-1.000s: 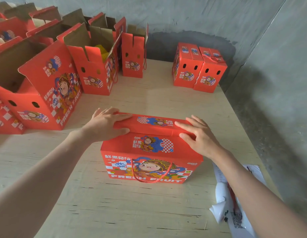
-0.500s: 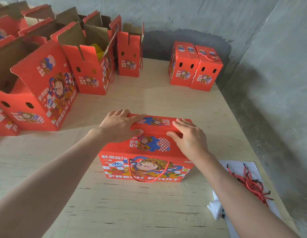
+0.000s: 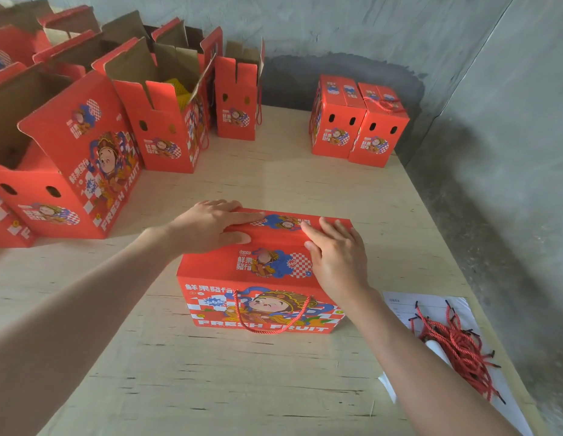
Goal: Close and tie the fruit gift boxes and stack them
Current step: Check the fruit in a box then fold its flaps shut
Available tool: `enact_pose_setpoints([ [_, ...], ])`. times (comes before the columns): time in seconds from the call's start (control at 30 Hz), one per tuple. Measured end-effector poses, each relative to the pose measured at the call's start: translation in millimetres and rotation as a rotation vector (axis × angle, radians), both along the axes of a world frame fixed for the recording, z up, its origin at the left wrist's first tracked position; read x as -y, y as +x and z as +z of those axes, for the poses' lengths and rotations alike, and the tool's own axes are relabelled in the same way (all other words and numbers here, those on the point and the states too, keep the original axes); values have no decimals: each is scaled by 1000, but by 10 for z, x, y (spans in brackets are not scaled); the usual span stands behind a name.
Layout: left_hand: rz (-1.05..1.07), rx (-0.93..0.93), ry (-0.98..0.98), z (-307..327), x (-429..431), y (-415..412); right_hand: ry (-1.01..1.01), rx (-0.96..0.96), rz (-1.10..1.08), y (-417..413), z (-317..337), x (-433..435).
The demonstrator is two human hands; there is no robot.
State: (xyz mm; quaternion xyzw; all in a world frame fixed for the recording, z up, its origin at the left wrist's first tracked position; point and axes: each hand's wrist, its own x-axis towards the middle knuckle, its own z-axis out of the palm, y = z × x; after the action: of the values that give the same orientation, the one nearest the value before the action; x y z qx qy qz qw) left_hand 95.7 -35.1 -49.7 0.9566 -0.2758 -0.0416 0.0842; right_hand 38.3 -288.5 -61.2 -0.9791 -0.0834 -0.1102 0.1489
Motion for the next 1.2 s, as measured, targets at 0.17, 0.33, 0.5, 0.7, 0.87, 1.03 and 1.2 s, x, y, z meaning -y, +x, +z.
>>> enact_pose_setpoints([
  [0.17,42,-104,8,-66,-157,-6,-31,-24,-19,0,0,-5],
  [0.33,112,-150,-42,-98,-142,-24,-41,-28,-15,-21,-6,-54],
  [0.5,112,-132,-126,-71,-119,-33,-65,-45,60,-27,-35,12],
  [0.7,176,-167,-46,-91,-56,-110,-57,-68,77,-43,-45,46],
  [0.87,193,-184,1,-75,-11,-74,254,26,106,-72,23,188],
  [1.03,198,-182,92,-65,15,-86,235,157,15,-246,-101,342],
  [1.2,120,36,170,-63,568,-385,197,106,19,-265,-137,337],
])
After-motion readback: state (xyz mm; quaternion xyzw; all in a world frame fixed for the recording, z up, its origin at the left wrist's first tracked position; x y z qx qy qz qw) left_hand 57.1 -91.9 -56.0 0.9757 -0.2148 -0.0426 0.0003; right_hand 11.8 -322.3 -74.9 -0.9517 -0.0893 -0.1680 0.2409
